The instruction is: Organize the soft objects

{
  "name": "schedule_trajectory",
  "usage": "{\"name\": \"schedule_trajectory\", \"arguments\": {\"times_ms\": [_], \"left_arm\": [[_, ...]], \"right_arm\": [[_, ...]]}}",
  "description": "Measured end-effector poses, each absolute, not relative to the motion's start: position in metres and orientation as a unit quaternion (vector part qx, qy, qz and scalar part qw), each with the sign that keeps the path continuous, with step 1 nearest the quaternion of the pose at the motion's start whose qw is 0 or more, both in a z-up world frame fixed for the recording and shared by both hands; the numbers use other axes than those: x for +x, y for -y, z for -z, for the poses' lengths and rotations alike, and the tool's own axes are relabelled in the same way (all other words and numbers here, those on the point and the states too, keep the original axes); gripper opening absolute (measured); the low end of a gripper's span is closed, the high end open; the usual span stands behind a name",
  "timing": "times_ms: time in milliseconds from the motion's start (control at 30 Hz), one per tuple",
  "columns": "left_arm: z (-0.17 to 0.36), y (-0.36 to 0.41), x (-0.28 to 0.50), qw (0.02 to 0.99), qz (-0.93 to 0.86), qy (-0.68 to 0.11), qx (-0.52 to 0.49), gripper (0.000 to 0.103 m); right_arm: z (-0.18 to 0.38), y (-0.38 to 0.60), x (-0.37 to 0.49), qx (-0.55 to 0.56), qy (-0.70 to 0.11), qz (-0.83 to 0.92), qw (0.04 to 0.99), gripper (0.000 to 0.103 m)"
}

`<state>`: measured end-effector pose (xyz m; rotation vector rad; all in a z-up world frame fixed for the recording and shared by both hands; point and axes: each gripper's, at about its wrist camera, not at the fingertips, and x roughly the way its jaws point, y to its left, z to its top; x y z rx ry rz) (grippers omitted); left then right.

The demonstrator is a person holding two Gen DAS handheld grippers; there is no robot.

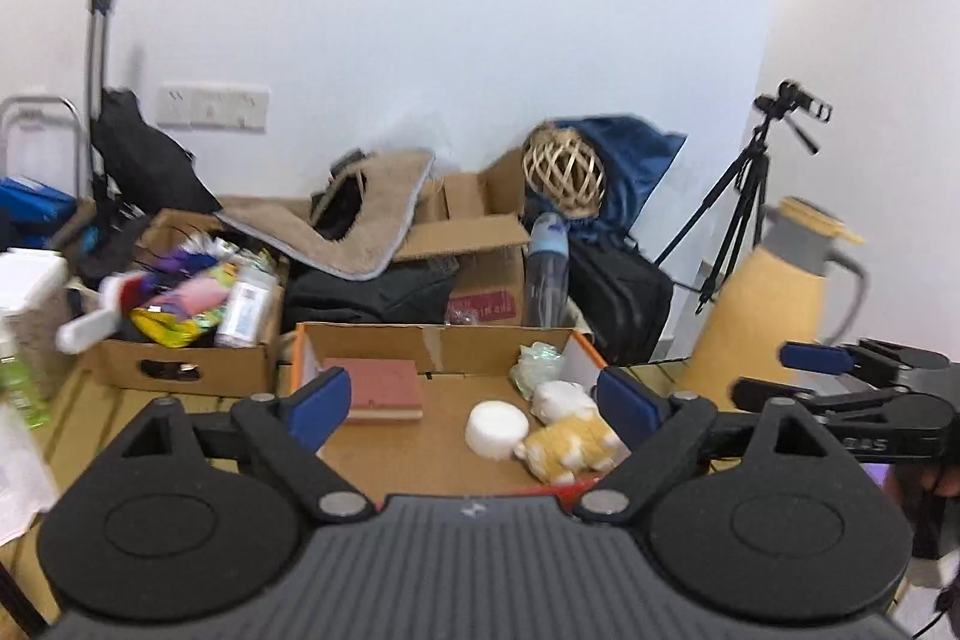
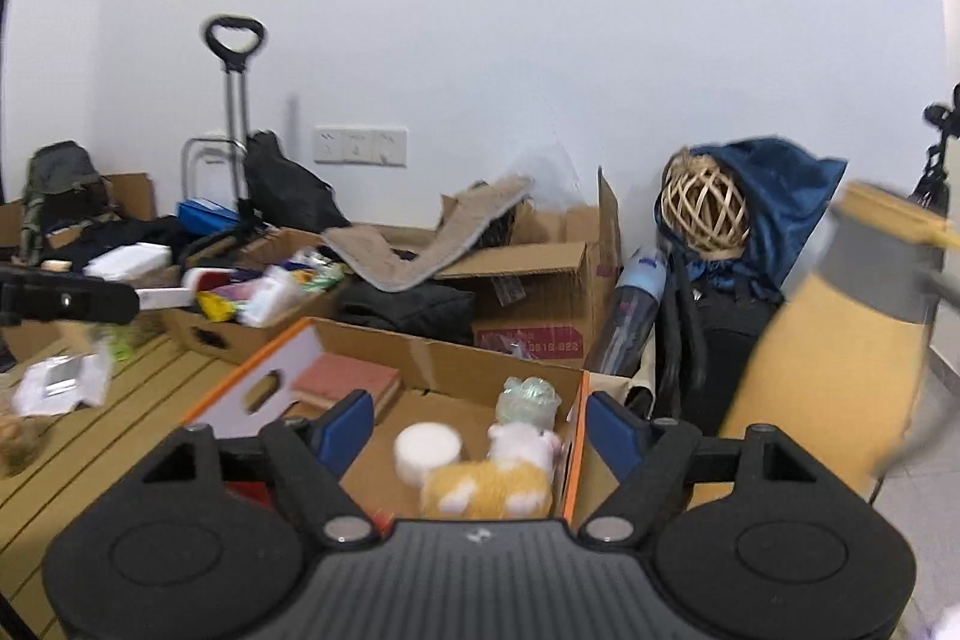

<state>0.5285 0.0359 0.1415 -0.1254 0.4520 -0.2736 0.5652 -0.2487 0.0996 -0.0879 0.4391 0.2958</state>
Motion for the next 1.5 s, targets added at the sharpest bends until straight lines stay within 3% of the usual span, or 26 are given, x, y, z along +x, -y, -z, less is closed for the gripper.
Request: {"name": "schedule_trajectory", "arguments": {"times_ms": [200, 367, 567, 933, 1500], "left_arm": [[-0.124, -0.06, 0.402, 0.972, 0.124, -0.192, -0.055, 0.102], [-0.067, -0.076, 0.308, 0.984, 0.073, -0.161, -0.011, 0.103], [-0.011, -0.098, 0.241, 0.982, 0.027, -0.181, -0.055, 0.103], [0.017, -0.097, 0.302, 0.973, 0.014, -0.217, -0.081, 0.103], [0.021, -0.086, 0.369, 0.973, 0.07, -0.203, -0.089, 0.103]], "right_arm": [[-0.096, 0.263, 0.43, -0.038, -0.192, -0.174, 0.965, 0.087], [-0.054, 0.265, 0.341, -0.044, -0.171, -0.159, 0.971, 0.089], [-0.001, 0.25, 0.286, -0.078, -0.162, -0.138, 0.974, 0.089], [0.043, 0.258, 0.322, -0.008, -0.191, -0.113, 0.975, 0.089], [0.039, 0.225, 0.391, 0.019, -0.175, -0.174, 0.969, 0.089]]}}
